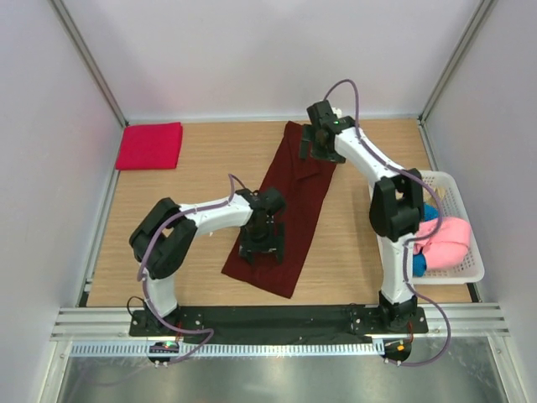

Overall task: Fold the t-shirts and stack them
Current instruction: Fold the tshirt

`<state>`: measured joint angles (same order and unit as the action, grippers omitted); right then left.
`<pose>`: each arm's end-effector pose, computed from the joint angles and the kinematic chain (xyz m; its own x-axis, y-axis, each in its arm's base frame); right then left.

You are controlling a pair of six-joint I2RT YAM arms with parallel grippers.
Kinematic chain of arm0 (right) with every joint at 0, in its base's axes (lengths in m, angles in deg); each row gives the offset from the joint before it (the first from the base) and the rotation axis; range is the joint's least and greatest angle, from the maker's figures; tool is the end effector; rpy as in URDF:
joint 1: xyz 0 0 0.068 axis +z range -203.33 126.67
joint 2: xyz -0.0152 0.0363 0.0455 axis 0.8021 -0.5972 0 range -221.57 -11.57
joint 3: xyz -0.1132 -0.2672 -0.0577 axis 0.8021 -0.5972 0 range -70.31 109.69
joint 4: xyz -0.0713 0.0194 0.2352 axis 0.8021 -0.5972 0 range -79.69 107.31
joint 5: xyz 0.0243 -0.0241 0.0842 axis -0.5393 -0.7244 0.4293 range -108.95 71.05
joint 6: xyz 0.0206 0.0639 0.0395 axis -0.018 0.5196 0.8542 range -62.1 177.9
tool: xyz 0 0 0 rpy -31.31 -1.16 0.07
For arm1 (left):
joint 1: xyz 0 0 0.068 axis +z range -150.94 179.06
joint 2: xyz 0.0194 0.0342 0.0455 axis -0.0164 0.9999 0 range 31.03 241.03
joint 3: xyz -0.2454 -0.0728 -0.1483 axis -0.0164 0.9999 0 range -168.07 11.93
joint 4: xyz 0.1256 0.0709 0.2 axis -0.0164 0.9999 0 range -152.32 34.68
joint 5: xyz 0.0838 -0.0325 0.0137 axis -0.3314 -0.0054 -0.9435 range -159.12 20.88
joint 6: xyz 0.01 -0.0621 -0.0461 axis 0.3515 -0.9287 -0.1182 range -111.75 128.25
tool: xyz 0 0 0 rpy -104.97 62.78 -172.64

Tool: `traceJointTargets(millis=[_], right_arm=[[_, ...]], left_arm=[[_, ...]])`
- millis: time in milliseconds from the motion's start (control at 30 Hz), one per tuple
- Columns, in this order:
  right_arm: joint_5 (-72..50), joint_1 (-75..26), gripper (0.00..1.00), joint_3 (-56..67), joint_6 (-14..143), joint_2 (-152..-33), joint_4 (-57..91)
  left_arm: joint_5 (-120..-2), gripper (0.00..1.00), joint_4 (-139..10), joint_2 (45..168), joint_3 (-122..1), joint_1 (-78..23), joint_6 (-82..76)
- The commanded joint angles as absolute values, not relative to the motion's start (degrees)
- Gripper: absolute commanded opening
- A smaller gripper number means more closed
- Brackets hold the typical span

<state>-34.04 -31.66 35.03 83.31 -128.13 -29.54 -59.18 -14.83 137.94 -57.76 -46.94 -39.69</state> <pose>0.4322 0.1531 0.2678 -0.8105 0.1238 -0.5725 0.1320 0.9909 0.0275 0.2247 -0.2491 0.1590 -0.9976 -0.0197 0.0658 -0.0315 0.9825 -0.1836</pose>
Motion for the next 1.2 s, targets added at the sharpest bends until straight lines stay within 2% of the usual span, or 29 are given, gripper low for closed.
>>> traceJointTargets(millis=[0, 167, 333, 567, 767, 1000, 1167], right_arm=[[-36.8, -31.4, 0.98, 44.9, 80.8, -136.1, -26.7], [-37.0, -31.4, 0.92, 55.0, 79.1, -146.1, -24.7], [-35.2, -31.2, 0.87, 57.8, 76.6, -152.6, -21.5], [-31.0, -27.0, 0.85, 68.8, 72.2, -162.8, -20.7], [-29.8, -21.4, 0.87, 77.0, 71.3, -168.7, -14.6], [-33.5, -22.0, 0.93, 78.3, 72.1, -160.1, -14.9], [-32.2, -22.0, 0.96, 74.0, 72.5, -147.1, -27.8]], left_arm=[[-56.3, 0.84, -18.0, 131.9, -58.6, -47.2, -46.4], [-62.4, 0.85, -14.4, 124.0, -61.9, -46.8, -45.0], [-67.5, 0.85, -13.0, 116.1, -62.8, -44.4, -43.5], [-68.2, 0.86, -13.3, 108.6, -57.7, -30.8, -40.2], [-67.9, 0.86, -13.6, 107.4, -53.1, -24.4, -36.5], [-62.4, 0.83, -13.4, 108.7, -49.9, -20.1, -33.4], [-56.9, 0.79, -14.1, 106.7, -43.5, -20.1, -35.3]])
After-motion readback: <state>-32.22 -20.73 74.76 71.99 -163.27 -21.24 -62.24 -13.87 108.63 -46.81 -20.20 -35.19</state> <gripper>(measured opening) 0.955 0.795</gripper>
